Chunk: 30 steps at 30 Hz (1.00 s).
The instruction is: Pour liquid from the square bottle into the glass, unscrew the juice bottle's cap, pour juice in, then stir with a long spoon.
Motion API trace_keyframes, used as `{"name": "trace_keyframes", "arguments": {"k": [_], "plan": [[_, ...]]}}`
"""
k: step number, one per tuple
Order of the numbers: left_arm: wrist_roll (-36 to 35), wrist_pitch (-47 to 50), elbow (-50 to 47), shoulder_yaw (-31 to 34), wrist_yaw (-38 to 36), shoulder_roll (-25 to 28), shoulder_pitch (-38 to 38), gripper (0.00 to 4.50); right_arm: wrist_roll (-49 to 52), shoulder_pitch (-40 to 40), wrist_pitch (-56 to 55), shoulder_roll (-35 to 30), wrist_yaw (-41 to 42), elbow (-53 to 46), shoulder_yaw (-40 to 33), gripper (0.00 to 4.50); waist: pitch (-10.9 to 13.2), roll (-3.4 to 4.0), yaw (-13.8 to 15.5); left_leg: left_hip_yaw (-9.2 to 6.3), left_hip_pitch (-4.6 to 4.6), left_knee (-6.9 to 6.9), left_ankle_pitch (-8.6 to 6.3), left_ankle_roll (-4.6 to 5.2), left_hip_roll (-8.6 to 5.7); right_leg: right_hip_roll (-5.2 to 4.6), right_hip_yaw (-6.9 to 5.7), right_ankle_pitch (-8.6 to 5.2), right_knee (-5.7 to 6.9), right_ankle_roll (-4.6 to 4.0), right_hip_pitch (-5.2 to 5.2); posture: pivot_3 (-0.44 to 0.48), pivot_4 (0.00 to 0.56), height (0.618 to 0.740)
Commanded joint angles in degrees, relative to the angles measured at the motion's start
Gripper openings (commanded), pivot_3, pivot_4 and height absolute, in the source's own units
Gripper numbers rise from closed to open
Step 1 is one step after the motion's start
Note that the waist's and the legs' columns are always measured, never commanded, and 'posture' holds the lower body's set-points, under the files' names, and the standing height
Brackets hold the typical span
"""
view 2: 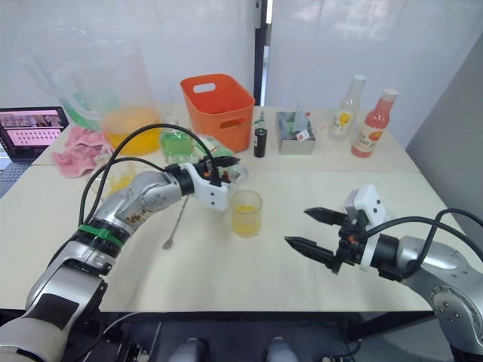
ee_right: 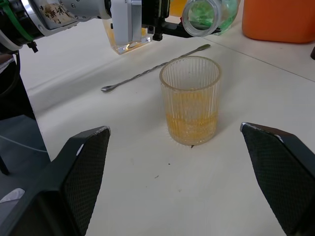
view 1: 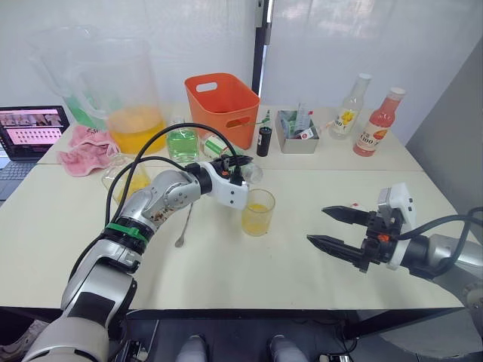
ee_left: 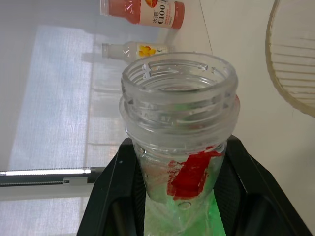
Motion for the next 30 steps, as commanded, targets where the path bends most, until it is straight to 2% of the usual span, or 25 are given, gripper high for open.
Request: {"name": "trace_keyframes", "arguments": {"k": [1,30], "plan": [[1.5,-1.2,-1.3,0.1,2.8,0.8,-1.0,1.41,0.1,-0.6,-1.5,0.1,-0.2,-0.8,-0.8,4.48,0.0,0.00,0.0,0.00,0.00,0.00,0.00,0.00,0.00,0.00,0.00,0.00,0.01,0.00,0.00,0.000,0.150,0.740],[10.0,-1.9,-2.2,-1.9,9.6,1.6,-1.4,1.41,-0.1,-0.9,-1.8,0.3,-0.1,-0.6,-0.4,4.48,0.0,0.00,0.1,0.00,0.01,0.02,0.00,0.00,-0.01,0.00,0.00,0.00,0.05,0.01,0.00,0.000,0.150,0.740]]}}
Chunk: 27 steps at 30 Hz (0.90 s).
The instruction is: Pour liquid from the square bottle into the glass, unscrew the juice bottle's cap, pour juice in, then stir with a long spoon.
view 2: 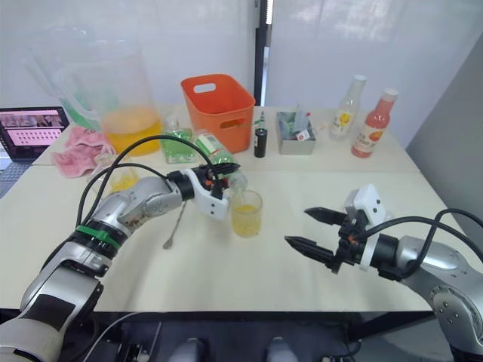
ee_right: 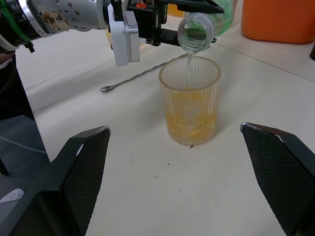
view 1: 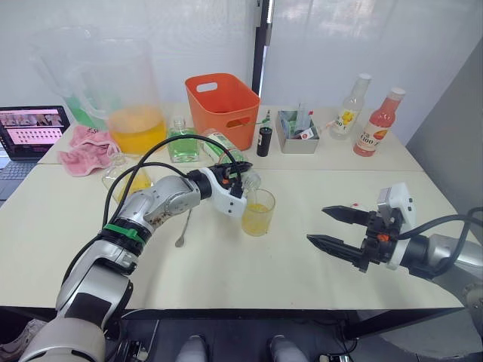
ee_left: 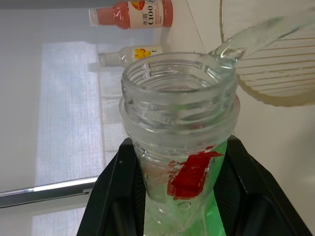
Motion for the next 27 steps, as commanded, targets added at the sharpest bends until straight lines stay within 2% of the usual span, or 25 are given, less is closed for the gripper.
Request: {"name": "trace_keyframes", "arguments": {"k": [1,27], "plan": [[-0.2,0.5,-2.0,0.7,1.8,0.0,-1.7,1.41,-0.1,-0.9,-1.8,0.2,0.1,-0.5,-0.5,4.48,0.0,0.00,0.0,0.00,0.00,0.00,0.00,0.00,0.00,0.00,0.00,0.00,0.00,0.00,0.00,0.000,0.150,0.740],[-2.0,1.9,-3.6,1.1,0.1,-0.4,-1.1,1.41,-0.9,-2.5,-1.9,0.2,1.0,0.5,1.2,4.48,0.0,0.00,0.0,0.00,0.01,0.04,0.00,0.00,0.00,0.00,0.00,0.00,0.07,0.00,0.00,0.000,0.150,0.740]]}}
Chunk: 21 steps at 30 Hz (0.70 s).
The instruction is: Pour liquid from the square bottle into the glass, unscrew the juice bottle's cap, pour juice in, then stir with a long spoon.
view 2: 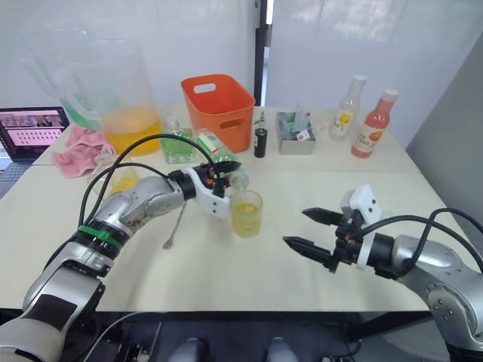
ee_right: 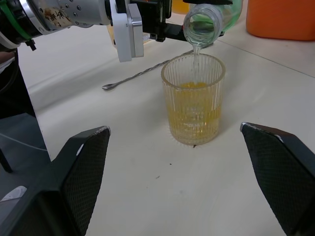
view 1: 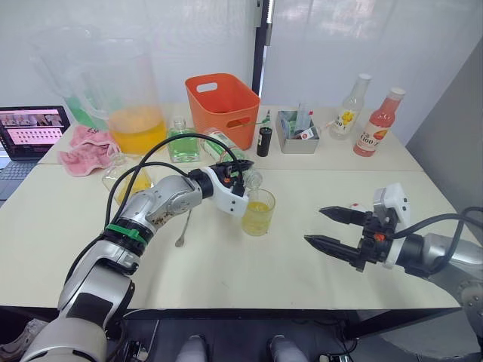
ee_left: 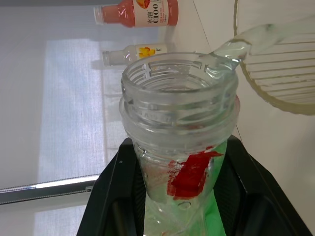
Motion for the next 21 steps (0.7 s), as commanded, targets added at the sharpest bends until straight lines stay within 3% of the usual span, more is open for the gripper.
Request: {"name": "trace_keyframes", "arguments": {"k": [1,13,21], "plan": [[-1.0,0.5,-2.9,1.1,0.6,0.2,-1.1,1.41,0.2,-1.2,-1.6,0.0,0.4,-0.5,-0.7,4.48,0.0,0.00,0.0,0.00,0.00,0.00,0.00,0.00,0.00,0.00,0.00,0.00,0.00,0.00,0.00,0.000,0.150,0.740],[0.8,0.2,-3.5,0.7,1.6,0.7,-1.3,1.41,0.1,-2.0,-1.5,0.2,0.4,-0.2,-0.1,4.48,0.0,0.00,0.0,0.00,0.00,0.01,0.00,0.00,0.00,0.00,0.00,0.00,0.02,0.00,0.00,0.000,0.150,0.740],[-1.6,1.2,-3.8,1.6,0.2,-0.1,-0.6,1.41,0.3,-2.8,-1.0,0.3,0.1,-0.4,0.5,4.48,0.0,0.00,0.0,0.00,0.00,0.01,0.00,0.00,0.00,0.00,0.00,0.00,0.03,0.00,0.00,0.000,0.150,0.740]]}}
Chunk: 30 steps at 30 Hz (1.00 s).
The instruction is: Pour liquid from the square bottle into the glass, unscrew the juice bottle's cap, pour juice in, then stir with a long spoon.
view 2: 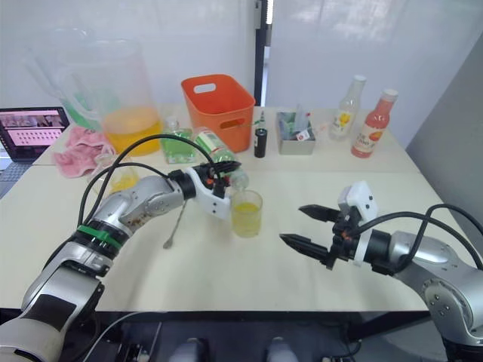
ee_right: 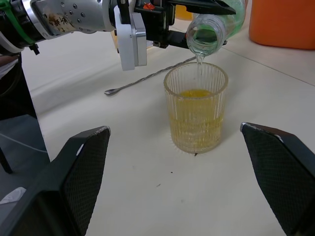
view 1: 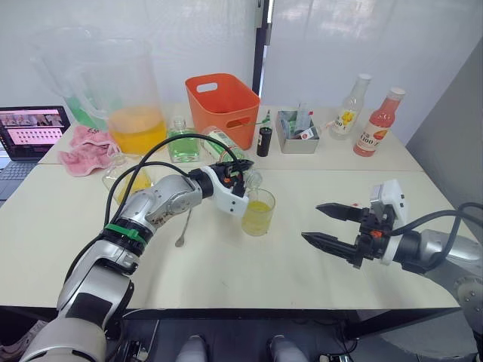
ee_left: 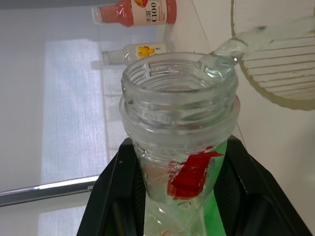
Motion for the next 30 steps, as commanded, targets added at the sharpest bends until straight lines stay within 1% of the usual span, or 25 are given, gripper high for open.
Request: {"name": "trace_keyframes", "arguments": {"k": [1,4,9,12,15,19,22,24,28,30], "plan": [[-3.4,0.7,-3.4,1.9,-0.3,-0.4,-0.3,1.41,0.3,-1.0,-0.9,-0.1,0.0,-0.8,-0.4,4.48,0.0,0.00,0.0,0.00,0.00,0.00,0.00,0.00,0.00,0.00,0.00,0.00,0.00,0.00,0.00,0.000,0.150,0.740],[-5.0,1.5,-4.0,2.3,-1.4,-0.7,0.2,1.41,0.4,-1.2,-0.8,-0.1,-0.1,-0.8,-0.2,4.48,0.0,0.00,0.0,0.00,0.00,0.00,0.00,0.00,0.00,0.00,0.00,0.00,0.02,0.00,0.00,0.000,0.150,0.740],[-12.6,3.7,-5.9,4.0,-6.0,-1.7,1.9,1.41,0.5,-1.4,-0.9,-0.3,0.2,-0.6,-0.1,4.48,0.0,0.00,-0.1,0.00,0.00,0.02,0.00,0.00,0.00,0.00,0.00,0.00,0.03,-0.01,0.00,0.000,0.150,0.740],[-14.7,4.9,-7.0,4.7,-7.6,-2.0,2.6,1.41,0.5,-1.4,-0.9,-0.3,0.4,-0.6,-0.1,4.48,0.0,0.00,-0.1,-0.01,0.01,0.02,0.00,0.01,0.00,0.00,0.00,0.01,0.05,-0.01,0.00,0.000,0.150,0.740],[-19.8,7.7,-8.6,6.5,-11.0,-2.6,3.4,1.41,0.4,-1.8,-1.1,-0.5,1.0,-0.2,0.2,4.48,0.0,0.00,-0.2,-0.01,0.01,0.05,0.01,0.01,0.00,0.00,0.01,0.00,0.05,-0.01,0.01,0.000,0.150,0.740],[-24.9,11.7,-11.0,8.7,-14.1,-3.3,4.3,1.41,0.3,-2.3,-1.2,-0.6,1.6,0.2,0.5,4.48,0.0,0.01,-0.2,-0.02,0.02,0.05,0.01,0.01,0.00,0.01,0.00,0.00,0.07,-0.01,0.01,0.000,0.150,0.740],[-32.9,21.5,-15.3,13.2,-17.5,-4.9,4.8,1.41,0.5,-4.7,-0.9,-0.7,2.5,1.3,1.4,4.48,0.0,0.01,-0.2,-0.02,0.02,0.07,0.01,0.01,0.00,0.01,0.01,0.01,0.07,-0.01,0.01,0.000,0.150,0.740],[-34.9,25.7,-17.3,14.7,-18.5,-5.2,5.1,1.41,0.6,-5.6,-0.7,-0.7,3.0,1.8,1.7,4.48,0.0,0.01,-0.4,-0.03,0.02,0.09,0.02,0.02,0.00,0.01,0.00,0.01,0.10,-0.01,0.01,0.000,0.150,0.740],[-45.8,43.6,-26.9,21.1,-21.5,-6.5,6.5,1.41,0.3,-8.5,-0.9,-0.6,4.8,3.7,3.1,4.48,0.0,0.01,-0.5,-0.05,0.03,0.08,0.02,0.03,0.01,0.03,0.00,0.00,0.09,-0.01,0.03,0.000,0.150,0.740],[-48.8,49.9,-30.6,22.7,-22.0,-6.6,7.2,1.41,0.3,-9.2,-0.9,-0.6,5.4,4.2,3.5,4.48,0.0,0.01,-0.6,-0.06,0.03,0.08,0.02,0.03,0.01,0.03,0.00,0.00,0.10,-0.01,0.02,0.000,0.150,0.740]]}}
